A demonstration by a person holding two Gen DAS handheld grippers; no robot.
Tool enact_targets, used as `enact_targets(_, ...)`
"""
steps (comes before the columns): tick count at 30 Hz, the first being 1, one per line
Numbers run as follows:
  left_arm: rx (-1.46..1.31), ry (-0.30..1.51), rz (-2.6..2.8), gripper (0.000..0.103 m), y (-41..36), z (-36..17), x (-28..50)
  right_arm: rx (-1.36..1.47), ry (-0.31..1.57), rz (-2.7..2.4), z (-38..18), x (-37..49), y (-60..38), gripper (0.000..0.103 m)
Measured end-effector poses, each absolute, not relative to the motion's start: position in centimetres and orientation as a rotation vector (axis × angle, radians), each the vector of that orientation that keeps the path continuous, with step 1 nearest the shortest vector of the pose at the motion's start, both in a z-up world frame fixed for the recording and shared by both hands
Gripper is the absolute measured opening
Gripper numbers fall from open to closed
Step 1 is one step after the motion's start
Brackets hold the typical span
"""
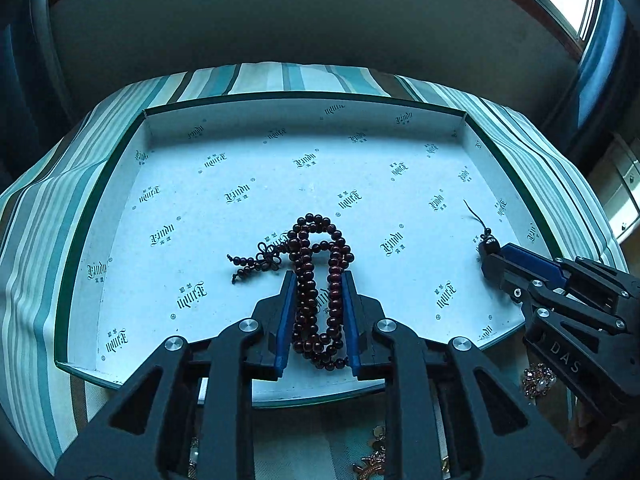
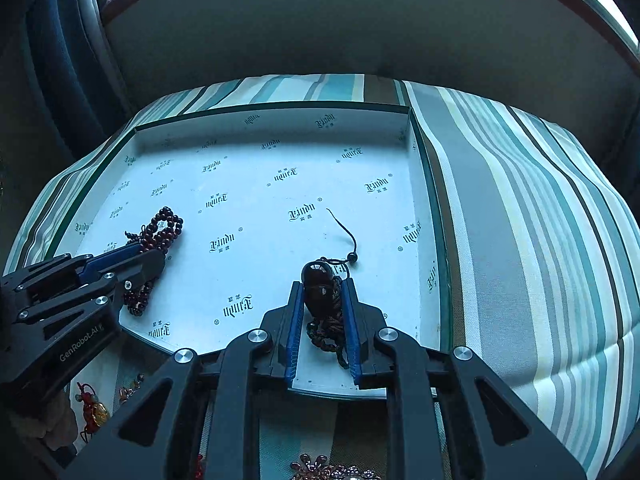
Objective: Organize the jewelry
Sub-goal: 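Carry the bead strand and earring into the white box and open both tools, then move the right tool to the silver pearl ring and grasp it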
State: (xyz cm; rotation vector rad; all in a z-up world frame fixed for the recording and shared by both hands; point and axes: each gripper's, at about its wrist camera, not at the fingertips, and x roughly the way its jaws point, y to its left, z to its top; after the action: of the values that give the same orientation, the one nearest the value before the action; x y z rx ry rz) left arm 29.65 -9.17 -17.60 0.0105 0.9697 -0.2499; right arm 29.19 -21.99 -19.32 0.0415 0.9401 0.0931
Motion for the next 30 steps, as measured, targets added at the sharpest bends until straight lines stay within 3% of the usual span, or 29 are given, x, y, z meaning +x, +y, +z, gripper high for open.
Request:
enact_targets(3, 0.020, 0.965, -0.252, 0.029, -9.2, -17.6, 29.5, 0.030, 0.937, 0.083, -19.3, 29.2, -21.9, 0.021)
enact_targets(6, 0.027, 0.963, -0.252, 0.044, -9.3, -17.6, 29.3, 0.034, 0.937, 0.088, -19.2, 29.1, -22.1, 0.023)
enact_targets(8, 0.026, 0.962, -0.248, 0.049, -9.2, -17.6, 29.2, 0.041, 0.935, 0.084, -19.1, 29.0, -22.2, 0.043)
enact_targets(10, 0.020, 0.961, -0.247, 0.056, -9.0, -17.5, 29.2, 0.048, 0.932, 0.081, -18.9, 29.0, -22.4, 0.048)
enact_targets(19, 0.036, 0.922, -0.237, 0.073, -8.6, -16.0, 28.5, 0.030, 0.890, 0.076, -16.5, 28.4, -22.2, 0.048)
enact_targets(30, 0.044, 0.884, -0.217, 0.073, -6.3, -12.4, 23.6, 0.019, 0.876, 0.100, -13.8, 23.3, -21.0, 0.048)
